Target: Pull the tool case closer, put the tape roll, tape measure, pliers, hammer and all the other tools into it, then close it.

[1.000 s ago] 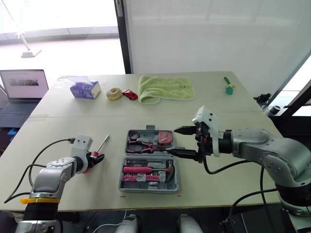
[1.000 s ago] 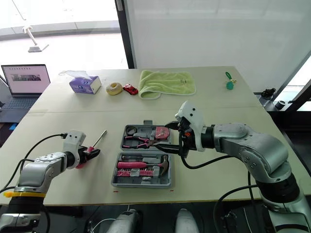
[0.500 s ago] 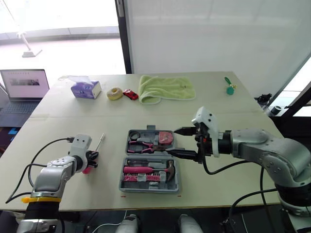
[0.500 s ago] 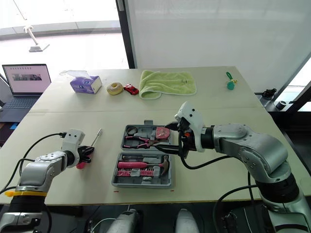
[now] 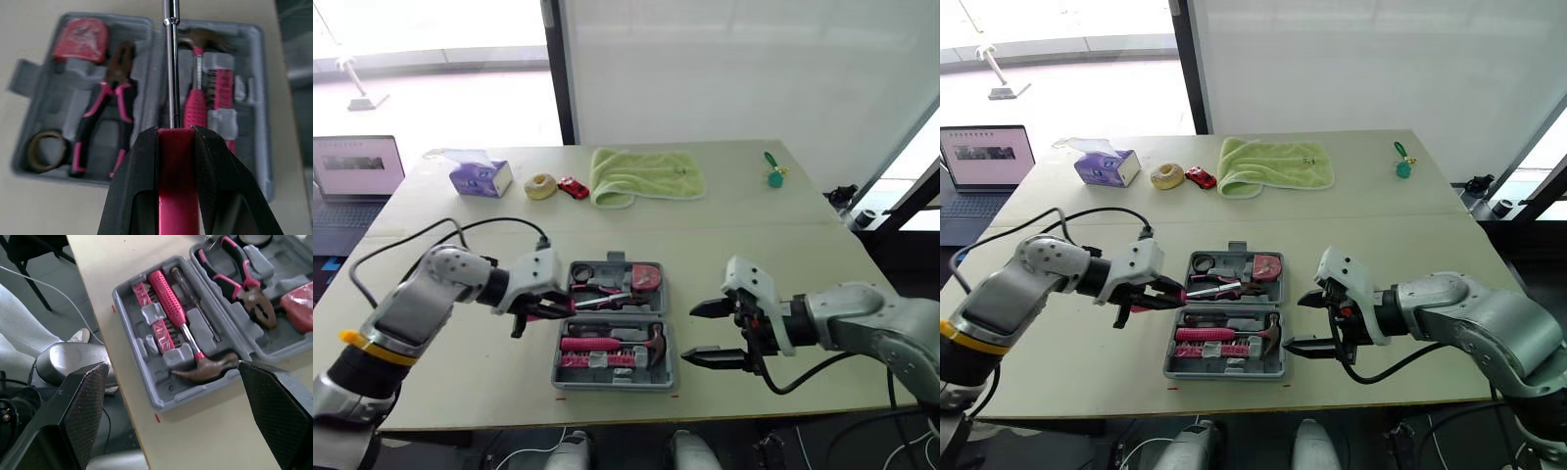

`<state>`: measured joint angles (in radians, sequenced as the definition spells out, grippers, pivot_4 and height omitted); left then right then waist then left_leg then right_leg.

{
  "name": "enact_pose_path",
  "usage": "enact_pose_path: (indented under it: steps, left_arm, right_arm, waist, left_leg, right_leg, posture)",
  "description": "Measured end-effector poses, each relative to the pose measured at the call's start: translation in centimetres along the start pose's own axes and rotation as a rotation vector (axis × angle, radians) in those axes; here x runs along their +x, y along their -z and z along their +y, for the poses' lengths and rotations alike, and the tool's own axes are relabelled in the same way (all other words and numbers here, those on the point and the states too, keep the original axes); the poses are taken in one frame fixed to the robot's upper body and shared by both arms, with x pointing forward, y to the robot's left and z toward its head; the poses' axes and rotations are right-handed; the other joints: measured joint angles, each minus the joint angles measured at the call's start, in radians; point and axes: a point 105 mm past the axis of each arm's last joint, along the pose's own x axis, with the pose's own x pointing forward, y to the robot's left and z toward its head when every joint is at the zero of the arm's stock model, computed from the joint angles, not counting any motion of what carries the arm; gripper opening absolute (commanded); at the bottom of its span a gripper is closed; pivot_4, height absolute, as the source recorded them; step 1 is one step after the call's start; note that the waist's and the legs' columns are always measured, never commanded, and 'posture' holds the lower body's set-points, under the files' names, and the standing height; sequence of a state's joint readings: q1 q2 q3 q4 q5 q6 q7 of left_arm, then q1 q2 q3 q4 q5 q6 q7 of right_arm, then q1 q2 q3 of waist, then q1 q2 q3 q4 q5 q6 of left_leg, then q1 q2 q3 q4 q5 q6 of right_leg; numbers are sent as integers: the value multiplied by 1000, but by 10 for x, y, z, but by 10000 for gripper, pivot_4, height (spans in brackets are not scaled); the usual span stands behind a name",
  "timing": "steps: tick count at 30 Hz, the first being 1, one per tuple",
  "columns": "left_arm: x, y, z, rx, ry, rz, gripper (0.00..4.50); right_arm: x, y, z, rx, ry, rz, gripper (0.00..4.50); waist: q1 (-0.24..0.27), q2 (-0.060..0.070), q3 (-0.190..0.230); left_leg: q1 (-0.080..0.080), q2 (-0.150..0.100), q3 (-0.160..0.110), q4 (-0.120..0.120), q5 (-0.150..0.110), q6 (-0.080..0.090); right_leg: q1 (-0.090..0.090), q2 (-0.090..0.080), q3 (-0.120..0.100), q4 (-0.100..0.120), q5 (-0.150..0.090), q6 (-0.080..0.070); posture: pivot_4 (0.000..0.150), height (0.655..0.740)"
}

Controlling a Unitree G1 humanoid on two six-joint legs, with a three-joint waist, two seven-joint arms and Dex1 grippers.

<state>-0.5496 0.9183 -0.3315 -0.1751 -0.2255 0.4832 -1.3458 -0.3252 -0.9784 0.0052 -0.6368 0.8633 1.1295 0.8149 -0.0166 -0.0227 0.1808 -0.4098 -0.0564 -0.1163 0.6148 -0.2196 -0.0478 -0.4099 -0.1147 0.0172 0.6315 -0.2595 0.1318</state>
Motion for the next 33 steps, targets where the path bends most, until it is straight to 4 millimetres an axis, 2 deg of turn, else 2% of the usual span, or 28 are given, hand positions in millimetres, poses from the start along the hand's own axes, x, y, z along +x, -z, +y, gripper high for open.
enact_pose_path:
  steps: [7,12,17,23,27,33]
  left_arm:
    - [20,-2,-26,-105,145,143,4682]
    - [47,-8,-39,-202,140,163,4682]
    - [62,-5,-44,-251,101,197,4681]
    - [82,3,-48,-193,52,269,4647]
    - [86,-1,-45,-106,40,280,4643]
    - [90,-3,-43,-83,57,265,4643]
  right_arm:
    - [1,17,14,38,-23,44,45000]
    - [0,21,13,48,-8,68,45000]
    - [-4,14,9,21,11,88,45000]
    - [-3,0,1,-6,-1,85,45000]
    - [0,-4,-5,-2,-3,79,45000]
    - [3,-2,-3,1,-24,90,45000]
  waist:
    - [3,-1,1]
    - [2,-2,1]
    - [3,-1,1]
    - [4,-1,1]
    - [6,-1,1]
    - [7,-1,1]
  left_leg:
    - [0,0,-1,1,0,1]
    - [0,0,-1,2,0,1]
    - [0,0,-2,2,0,1]
    - [0,0,-2,3,0,1]
    - [0,0,-2,3,0,1]
    - [0,0,-2,3,0,1]
  right_leg:
    - [1,1,0,0,0,1]
    - [2,1,0,1,0,2]
    - [2,2,0,1,0,2]
    - [2,1,0,1,0,2]
    - [2,1,0,1,0,2]
    - [2,1,0,1,0,2]
  posture:
    - [1500,7375]
    - [1500,7375]
    - [1500,7375]
    - [1500,7375]
    - [1500,7375]
    - [1500,7375]
